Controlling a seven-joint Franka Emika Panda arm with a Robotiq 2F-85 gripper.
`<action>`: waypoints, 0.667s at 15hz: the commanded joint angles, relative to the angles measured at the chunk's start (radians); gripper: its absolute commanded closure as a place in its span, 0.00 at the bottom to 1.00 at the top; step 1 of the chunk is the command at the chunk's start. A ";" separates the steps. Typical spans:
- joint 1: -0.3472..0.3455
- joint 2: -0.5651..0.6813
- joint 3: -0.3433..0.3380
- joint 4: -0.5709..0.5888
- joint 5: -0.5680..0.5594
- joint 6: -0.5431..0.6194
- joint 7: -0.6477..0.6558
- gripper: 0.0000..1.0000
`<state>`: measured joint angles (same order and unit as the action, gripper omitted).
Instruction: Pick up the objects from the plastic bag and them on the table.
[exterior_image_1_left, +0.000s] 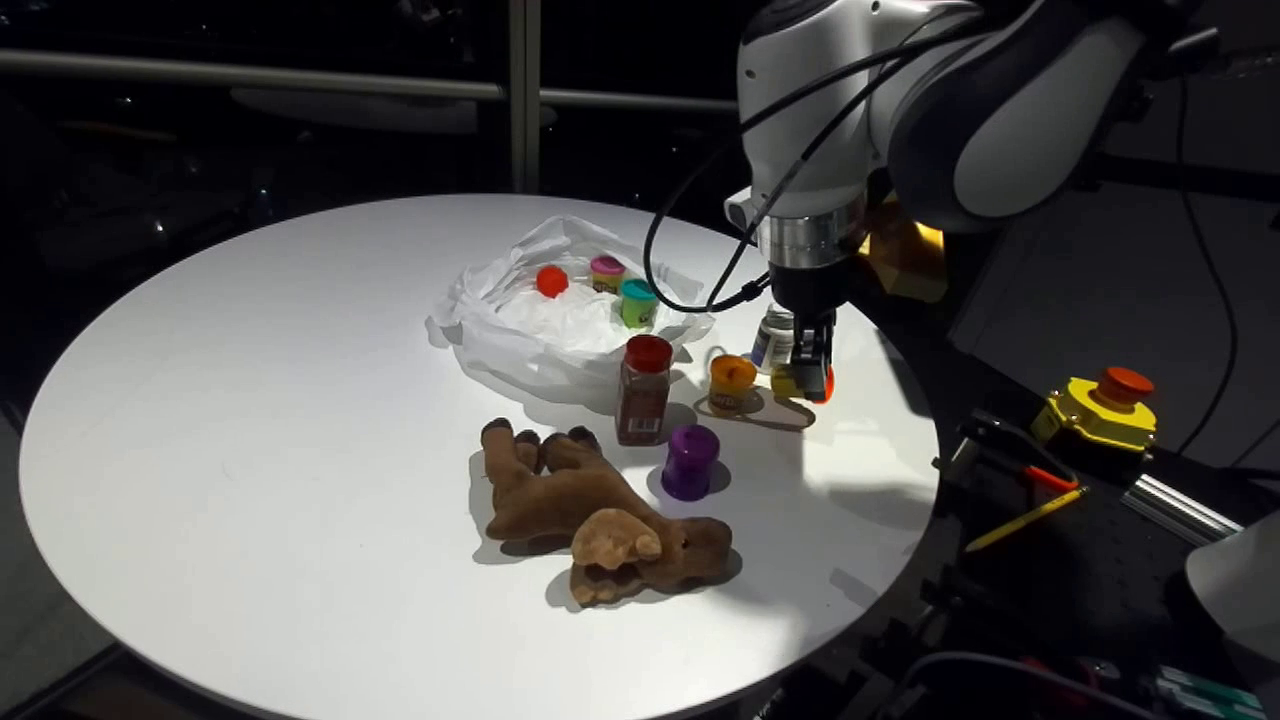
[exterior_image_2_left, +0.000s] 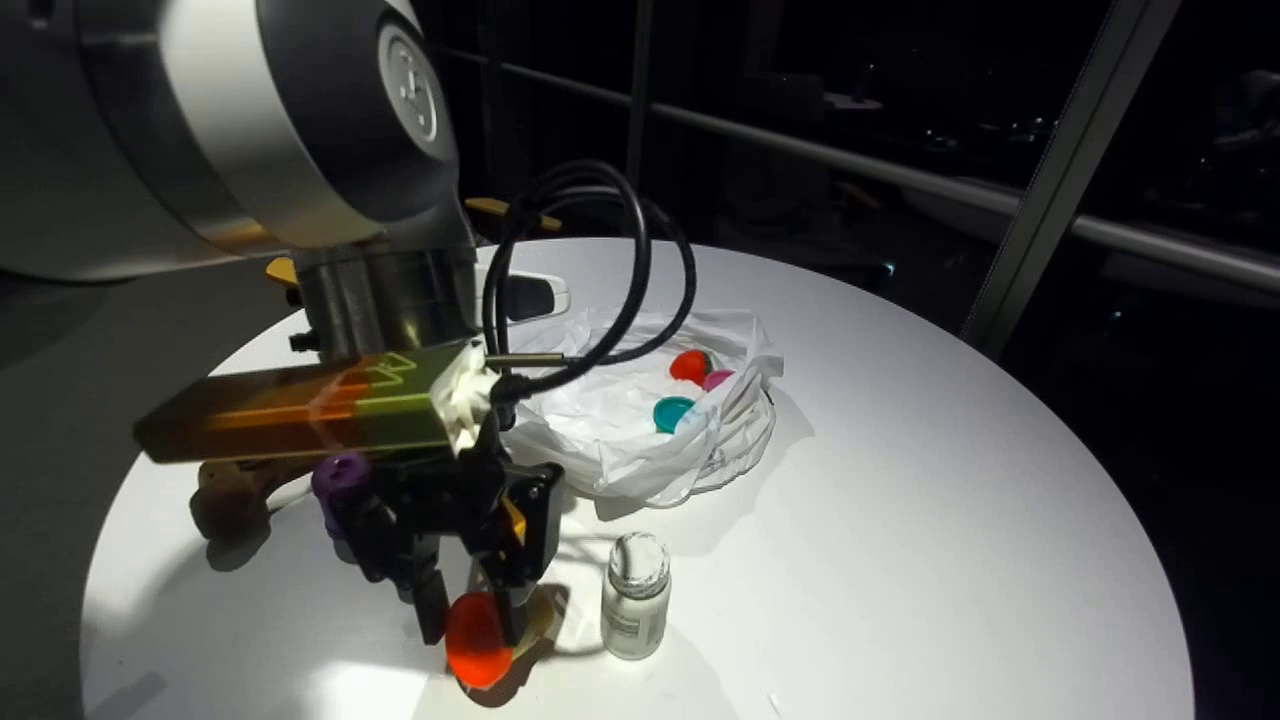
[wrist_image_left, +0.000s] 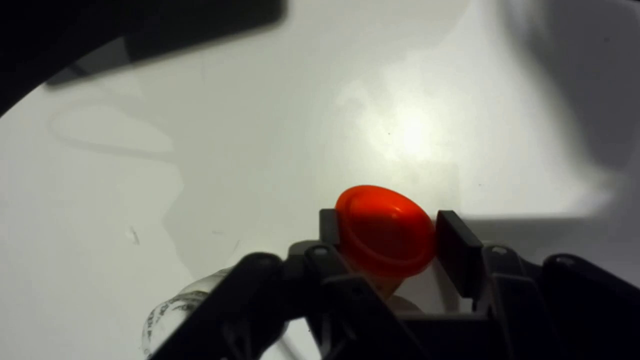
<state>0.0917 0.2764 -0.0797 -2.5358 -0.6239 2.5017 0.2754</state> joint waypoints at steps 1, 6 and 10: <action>-0.016 0.036 -0.018 -0.014 -0.011 0.093 0.012 0.73; 0.011 -0.081 -0.079 -0.042 -0.095 0.116 0.060 0.00; -0.035 -0.211 -0.016 0.002 0.097 0.008 -0.023 0.00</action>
<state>0.0809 0.1886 -0.1384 -2.5411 -0.6545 2.5944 0.3057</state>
